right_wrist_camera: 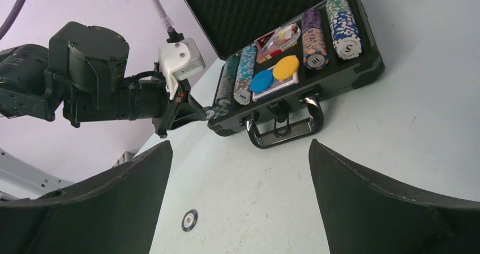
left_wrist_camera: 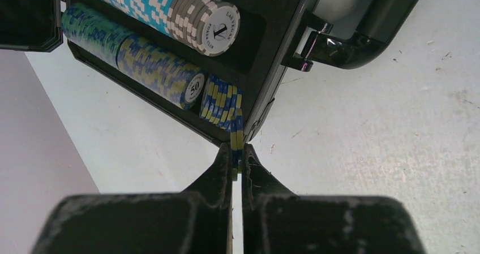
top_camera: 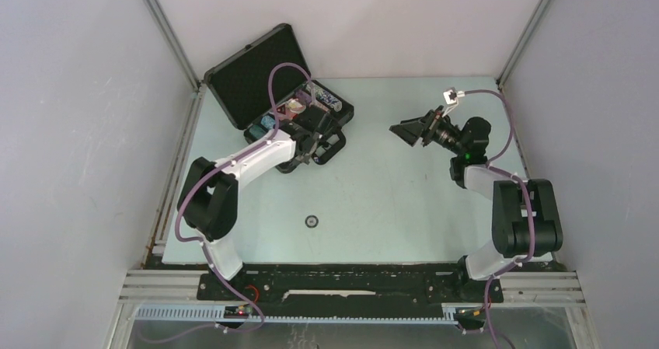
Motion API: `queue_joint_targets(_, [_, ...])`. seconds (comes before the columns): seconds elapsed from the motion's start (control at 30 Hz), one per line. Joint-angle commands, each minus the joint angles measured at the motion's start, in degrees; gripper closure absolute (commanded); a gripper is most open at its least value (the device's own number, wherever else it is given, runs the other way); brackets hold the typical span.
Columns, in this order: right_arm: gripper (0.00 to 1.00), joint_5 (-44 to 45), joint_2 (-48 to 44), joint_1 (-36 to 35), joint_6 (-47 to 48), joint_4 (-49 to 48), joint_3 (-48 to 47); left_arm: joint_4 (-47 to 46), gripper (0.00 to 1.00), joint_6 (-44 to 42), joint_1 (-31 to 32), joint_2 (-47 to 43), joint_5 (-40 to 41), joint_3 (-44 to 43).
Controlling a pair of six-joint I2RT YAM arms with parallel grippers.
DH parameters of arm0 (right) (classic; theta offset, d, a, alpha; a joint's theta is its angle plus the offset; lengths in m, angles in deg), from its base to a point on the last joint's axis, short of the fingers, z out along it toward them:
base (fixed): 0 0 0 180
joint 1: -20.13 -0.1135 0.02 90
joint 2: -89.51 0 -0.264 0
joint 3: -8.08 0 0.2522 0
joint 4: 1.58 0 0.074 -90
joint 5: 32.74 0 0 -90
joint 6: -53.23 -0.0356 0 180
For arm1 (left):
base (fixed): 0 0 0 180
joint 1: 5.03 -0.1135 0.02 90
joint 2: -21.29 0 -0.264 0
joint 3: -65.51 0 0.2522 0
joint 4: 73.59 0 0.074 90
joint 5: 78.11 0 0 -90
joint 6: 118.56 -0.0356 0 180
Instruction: Pack up texas hold em set
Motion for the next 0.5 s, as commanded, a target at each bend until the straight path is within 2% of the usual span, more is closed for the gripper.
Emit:
queue_joint_targets(0.0, [0.00, -1.7, 1.9, -0.4, -3.7, -7.7, 0.3, -2.6, 1.00, -1.1, -0.1, -0.8, -0.6, -0.3])
queue_joint_targets(0.33, [0.00, -1.9, 3.4, -1.9, -5.2, -10.6, 0.3, -3.6, 1.00, -1.1, -0.7, -1.7, -7.5, 1.3])
queue_joint_targets(0.47, [0.00, -2.4, 4.5, -1.9, -7.1, -13.4, 0.2, -3.6, 1.00, -1.1, -1.3, -1.2, -7.3, 1.5])
